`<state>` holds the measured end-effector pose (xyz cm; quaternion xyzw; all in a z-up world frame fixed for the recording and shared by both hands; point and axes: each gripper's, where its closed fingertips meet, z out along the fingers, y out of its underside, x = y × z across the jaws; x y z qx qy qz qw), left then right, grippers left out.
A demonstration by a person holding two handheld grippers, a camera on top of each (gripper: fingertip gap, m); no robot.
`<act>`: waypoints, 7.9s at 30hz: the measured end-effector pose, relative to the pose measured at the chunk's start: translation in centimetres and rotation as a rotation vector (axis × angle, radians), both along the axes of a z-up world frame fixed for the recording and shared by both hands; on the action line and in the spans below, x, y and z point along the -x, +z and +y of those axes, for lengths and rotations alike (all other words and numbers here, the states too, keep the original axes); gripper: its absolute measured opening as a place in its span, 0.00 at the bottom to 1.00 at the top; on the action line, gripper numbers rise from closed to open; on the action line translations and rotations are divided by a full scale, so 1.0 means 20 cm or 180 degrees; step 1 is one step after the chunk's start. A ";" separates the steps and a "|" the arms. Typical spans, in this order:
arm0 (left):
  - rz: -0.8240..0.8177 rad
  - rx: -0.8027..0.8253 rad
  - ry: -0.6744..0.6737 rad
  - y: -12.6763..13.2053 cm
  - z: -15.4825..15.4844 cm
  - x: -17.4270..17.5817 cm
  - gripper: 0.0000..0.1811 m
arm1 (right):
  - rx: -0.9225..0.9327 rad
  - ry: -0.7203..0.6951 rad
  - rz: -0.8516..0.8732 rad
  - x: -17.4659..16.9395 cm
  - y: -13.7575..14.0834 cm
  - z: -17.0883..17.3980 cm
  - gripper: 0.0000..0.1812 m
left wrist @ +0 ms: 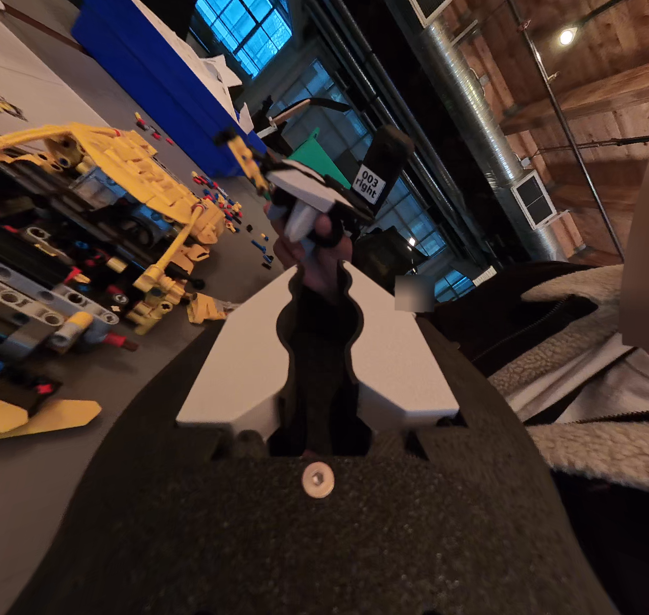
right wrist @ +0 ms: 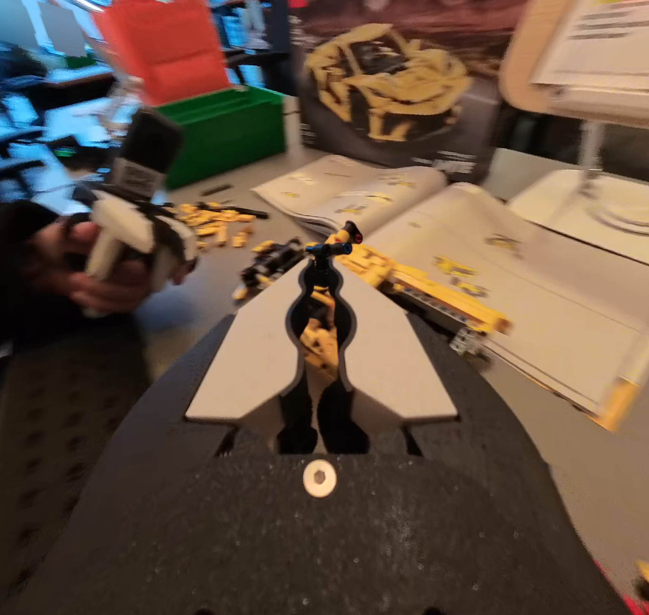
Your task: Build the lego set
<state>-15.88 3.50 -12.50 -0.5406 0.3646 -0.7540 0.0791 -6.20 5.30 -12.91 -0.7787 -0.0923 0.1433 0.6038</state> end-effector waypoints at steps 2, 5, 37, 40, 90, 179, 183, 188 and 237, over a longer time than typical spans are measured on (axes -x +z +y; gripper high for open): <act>0.0045 -0.0085 -0.0056 -0.02 -0.03 0.00 0.10 | 0.0020 -0.0276 -0.0213 -0.07 -0.02 0.01 0.03; 0.0108 -0.0289 -0.0031 -0.04 -0.04 -0.01 0.10 | -0.0054 -0.0435 -0.0662 -0.08 -0.02 0.02 0.03; 0.0116 -0.0549 0.0247 -0.05 0.02 -0.02 0.09 | -0.1885 0.0778 -0.4504 0.48 -0.09 -0.11 0.03; 0.0179 -0.0597 0.0277 -0.06 0.02 -0.03 0.09 | -0.1825 0.0789 -0.4503 0.47 -0.11 -0.10 0.03; -0.0915 -0.3117 0.2364 0.27 0.11 0.02 0.08 | -0.0617 -0.0112 0.0459 0.47 0.15 0.02 0.07; 0.1419 -0.2953 0.0002 -0.55 -0.16 -0.26 0.18 | -0.0120 -0.0402 -0.1020 -0.11 -0.09 -0.40 0.05; 0.1394 -0.2956 -0.0044 -0.54 -0.18 -0.26 0.18 | -0.0111 -0.0396 -0.1054 -0.10 -0.10 -0.39 0.05; 0.1204 -0.3052 -0.0222 -0.52 -0.26 -0.26 0.18 | -0.0108 -0.0413 -0.1089 -0.11 -0.10 -0.39 0.05; 0.1104 -0.3398 -0.0267 -0.44 -0.14 -0.06 0.04 | 0.0943 0.0241 -0.1837 0.04 -0.49 -0.38 0.05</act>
